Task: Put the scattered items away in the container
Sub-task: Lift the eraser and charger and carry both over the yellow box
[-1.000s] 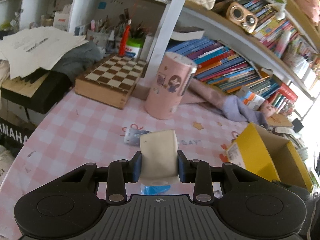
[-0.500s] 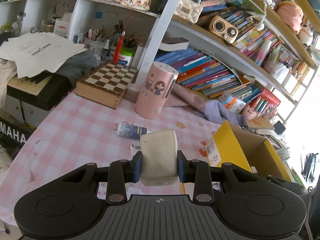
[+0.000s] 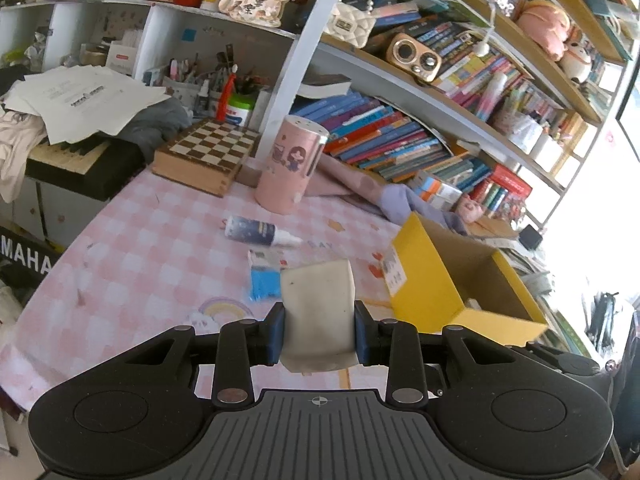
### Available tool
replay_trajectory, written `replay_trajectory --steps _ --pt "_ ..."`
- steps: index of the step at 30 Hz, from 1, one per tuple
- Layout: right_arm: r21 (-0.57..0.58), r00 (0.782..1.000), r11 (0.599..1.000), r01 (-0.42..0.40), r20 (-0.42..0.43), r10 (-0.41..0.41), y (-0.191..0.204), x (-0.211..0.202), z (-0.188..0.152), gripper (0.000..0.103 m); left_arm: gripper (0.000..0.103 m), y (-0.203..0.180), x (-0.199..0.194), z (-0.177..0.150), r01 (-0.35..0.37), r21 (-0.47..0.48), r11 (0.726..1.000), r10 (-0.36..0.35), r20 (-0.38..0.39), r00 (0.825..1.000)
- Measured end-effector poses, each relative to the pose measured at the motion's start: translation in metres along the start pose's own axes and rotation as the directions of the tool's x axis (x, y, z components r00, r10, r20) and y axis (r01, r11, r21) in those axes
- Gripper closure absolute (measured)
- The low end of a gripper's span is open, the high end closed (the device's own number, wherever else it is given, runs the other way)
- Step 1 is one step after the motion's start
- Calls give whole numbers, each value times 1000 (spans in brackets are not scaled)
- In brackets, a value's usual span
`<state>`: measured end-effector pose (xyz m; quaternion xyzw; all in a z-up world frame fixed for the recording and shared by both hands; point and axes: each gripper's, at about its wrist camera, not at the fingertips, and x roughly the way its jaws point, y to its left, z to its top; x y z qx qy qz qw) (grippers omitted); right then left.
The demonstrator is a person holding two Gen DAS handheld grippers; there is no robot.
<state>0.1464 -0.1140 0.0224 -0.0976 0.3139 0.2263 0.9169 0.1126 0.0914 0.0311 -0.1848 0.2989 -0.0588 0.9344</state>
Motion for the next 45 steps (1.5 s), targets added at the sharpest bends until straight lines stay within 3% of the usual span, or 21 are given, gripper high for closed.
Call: replay_trajectory --steps 12,24,45 --pt "36 998 997 68 -9 -68 6 -45 -42 40 71 -13 -25 -36 52 26 998 -51 -39 998" --pt "123 988 981 147 -73 -139 -5 -65 -71 40 72 -30 -20 -57 125 53 991 -118 -114 986" --pt "270 938 900 343 -148 -313 -58 -105 -108 40 72 -97 20 -67 317 156 936 -278 -230 933"
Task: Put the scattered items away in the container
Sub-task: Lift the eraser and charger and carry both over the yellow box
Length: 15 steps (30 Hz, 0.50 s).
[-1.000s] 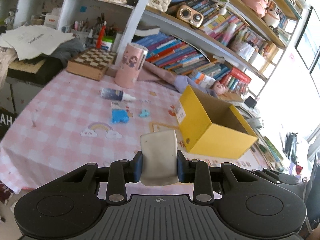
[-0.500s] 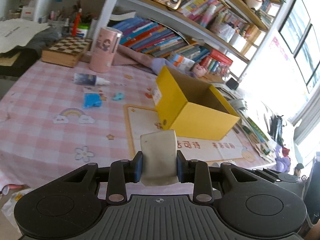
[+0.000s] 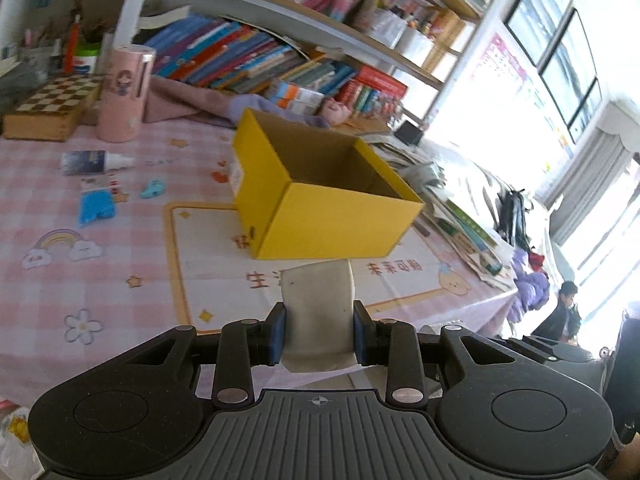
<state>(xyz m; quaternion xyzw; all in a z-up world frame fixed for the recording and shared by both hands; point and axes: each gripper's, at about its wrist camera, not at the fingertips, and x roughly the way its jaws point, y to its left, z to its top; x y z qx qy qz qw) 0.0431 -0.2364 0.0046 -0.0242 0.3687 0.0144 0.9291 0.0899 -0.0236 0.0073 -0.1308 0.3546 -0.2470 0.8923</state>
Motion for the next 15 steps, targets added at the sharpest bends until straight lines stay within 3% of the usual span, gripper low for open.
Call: replay_trajectory --steps 15 --pt "1 1000 1000 -14 -9 14 -3 8 7 40 72 0 3 3 -20 -17 1000 20 2 1000"
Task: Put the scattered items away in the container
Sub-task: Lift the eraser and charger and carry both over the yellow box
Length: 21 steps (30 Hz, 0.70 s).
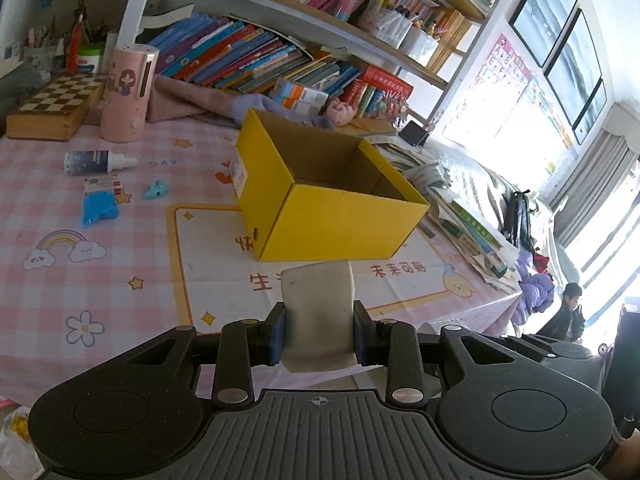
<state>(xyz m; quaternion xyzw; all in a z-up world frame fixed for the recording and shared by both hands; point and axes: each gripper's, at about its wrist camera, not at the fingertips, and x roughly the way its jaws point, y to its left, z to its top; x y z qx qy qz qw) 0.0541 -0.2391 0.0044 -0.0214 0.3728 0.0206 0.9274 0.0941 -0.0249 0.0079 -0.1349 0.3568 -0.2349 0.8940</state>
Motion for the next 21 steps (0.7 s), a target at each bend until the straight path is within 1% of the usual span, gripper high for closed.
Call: replay_trajectory --steps 11,21 --pt "28 1000 999 25 -12 -24 -12 9 4 40 72 -4 18 8 27 20 999 -27 -22 999" --pt "34 999 999 29 21 -30 -23 17 21 40 72 -9 33 30 37 52 998 -37 1 999"
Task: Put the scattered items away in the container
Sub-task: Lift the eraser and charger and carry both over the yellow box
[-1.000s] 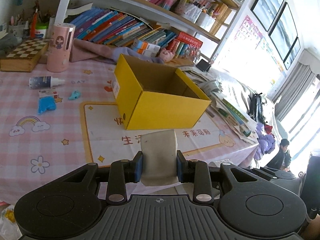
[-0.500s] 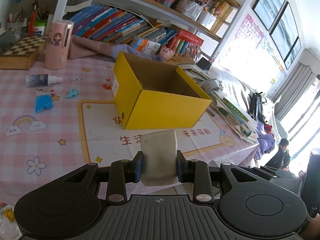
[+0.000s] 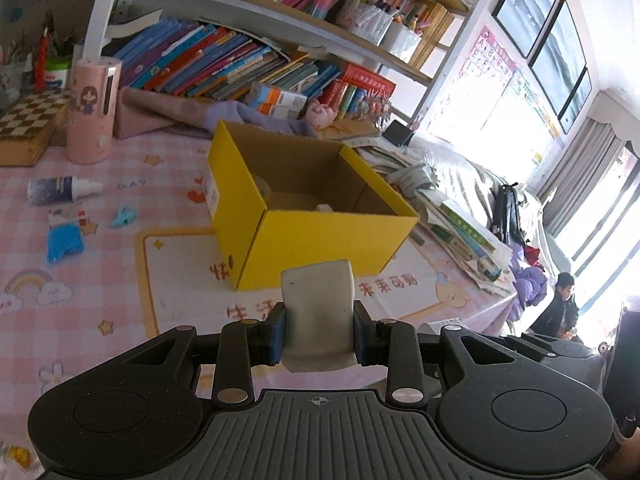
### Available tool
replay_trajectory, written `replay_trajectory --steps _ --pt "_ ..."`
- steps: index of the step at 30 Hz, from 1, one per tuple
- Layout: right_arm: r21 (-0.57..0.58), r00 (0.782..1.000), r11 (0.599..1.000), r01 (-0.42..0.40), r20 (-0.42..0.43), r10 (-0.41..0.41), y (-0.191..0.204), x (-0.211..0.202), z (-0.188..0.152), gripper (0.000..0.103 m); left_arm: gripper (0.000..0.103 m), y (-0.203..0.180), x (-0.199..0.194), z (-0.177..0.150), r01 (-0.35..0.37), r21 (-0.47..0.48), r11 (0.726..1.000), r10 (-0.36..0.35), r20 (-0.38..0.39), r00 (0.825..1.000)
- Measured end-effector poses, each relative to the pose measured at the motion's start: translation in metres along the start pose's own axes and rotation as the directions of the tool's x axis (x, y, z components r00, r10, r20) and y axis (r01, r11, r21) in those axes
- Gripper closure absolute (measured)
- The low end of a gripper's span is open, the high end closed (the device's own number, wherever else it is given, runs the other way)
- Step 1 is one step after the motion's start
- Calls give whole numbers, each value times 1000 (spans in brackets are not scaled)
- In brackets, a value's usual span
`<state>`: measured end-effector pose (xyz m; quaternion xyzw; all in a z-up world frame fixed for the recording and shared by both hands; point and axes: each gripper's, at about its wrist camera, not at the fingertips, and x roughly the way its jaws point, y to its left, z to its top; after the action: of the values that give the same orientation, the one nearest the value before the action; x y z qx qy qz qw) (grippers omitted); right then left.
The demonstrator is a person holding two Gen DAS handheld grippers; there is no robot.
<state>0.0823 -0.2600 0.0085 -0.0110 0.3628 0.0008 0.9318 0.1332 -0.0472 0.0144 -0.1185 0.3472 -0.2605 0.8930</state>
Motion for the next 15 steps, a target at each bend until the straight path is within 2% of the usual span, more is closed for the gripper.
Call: replay_trajectory --steps 7,15 --pt "-11 1000 1000 -5 19 5 -10 12 18 40 72 -1 13 24 0 29 1000 -1 32 999" --pt "-47 994 999 -25 104 29 -26 25 73 40 72 -5 31 67 -10 79 997 3 95 995"
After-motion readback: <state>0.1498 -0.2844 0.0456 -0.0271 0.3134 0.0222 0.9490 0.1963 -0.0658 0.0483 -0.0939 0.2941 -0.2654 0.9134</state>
